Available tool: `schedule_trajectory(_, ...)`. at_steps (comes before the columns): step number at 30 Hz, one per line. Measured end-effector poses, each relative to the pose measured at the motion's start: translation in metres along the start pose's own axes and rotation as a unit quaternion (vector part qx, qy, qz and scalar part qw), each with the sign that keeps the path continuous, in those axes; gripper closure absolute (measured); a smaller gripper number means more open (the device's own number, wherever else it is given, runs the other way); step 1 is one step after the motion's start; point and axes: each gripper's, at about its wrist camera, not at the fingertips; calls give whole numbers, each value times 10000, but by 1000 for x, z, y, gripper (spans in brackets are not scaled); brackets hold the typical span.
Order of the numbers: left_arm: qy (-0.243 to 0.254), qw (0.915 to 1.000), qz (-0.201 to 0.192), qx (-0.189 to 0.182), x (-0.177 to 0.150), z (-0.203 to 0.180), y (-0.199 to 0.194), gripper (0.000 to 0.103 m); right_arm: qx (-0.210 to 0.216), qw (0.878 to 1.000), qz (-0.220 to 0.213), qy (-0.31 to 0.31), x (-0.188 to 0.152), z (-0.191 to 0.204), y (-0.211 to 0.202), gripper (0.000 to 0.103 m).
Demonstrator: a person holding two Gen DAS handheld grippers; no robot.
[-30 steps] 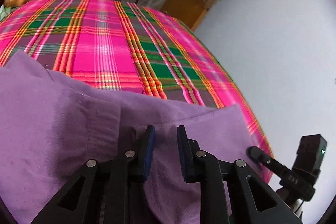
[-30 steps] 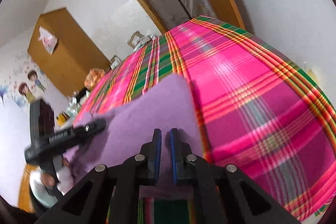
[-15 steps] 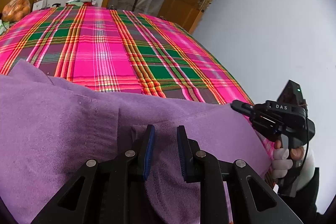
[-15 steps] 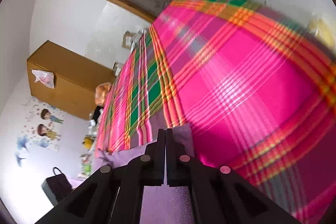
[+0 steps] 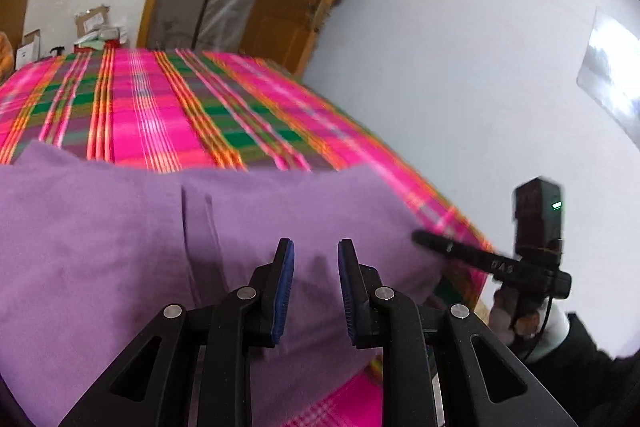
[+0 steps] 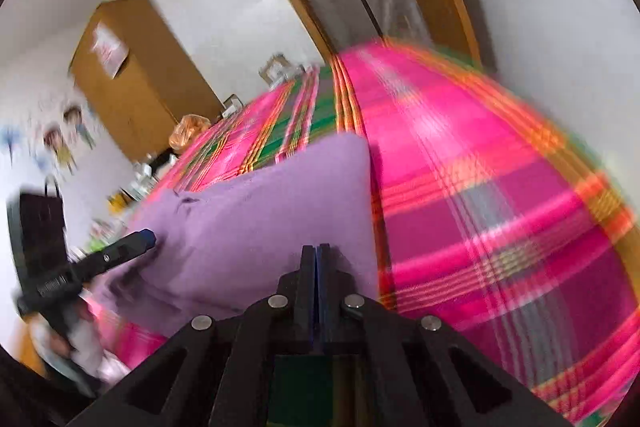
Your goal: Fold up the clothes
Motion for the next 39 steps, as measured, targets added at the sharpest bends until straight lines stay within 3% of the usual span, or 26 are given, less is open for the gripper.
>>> schedule_trajectory(4,105,9998,-14,157,-17,1,-3,80,-410,9971,154,-620,-1,17,-1,100)
schedule_trajectory(11,195,9997,-81,138,-24,4,-10,80,-113,9987,30,-494,-11,17,1,96)
schedule_trajectory(17,-277,9960,-388,757,-19,52,-44,80,-203,9989,259,-337,-2,22,4,93)
schedule_trajectory(20,-527,9911,-551,1087,-17,78,-61,79,42,9997,225,-123,5,29,5,79)
schedule_trajectory(23,-775,9843,-713,1416,-14,104,-78,79,369,9991,209,41,15,40,12,78)
schedule_trajectory(26,-1022,9755,-873,1742,-12,129,-96,76,888,9956,274,103,26,58,31,67)
schedule_trajectory(28,-1269,9671,-733,2080,-14,153,-98,66,1088,9933,399,47,32,72,48,66)
schedule_trajectory(30,-1474,9627,-605,2187,-15,175,-101,64,1256,9902,611,46,38,85,71,66)
schedule_trajectory(34,-1392,9670,-372,2103,-4,199,-100,60,1465,9839,1014,154,46,101,109,65)
schedule_trajectory(39,-1390,9743,43,1772,14,216,-74,60,1146,9809,1518,398,50,107,152,64)
Point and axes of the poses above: each gripper's, at about its wrist camera, not at the fingertips, and y roughly the way its jaws point, z to its left, x to its top, and after that the axes turned 11 degrees about x, right-handed
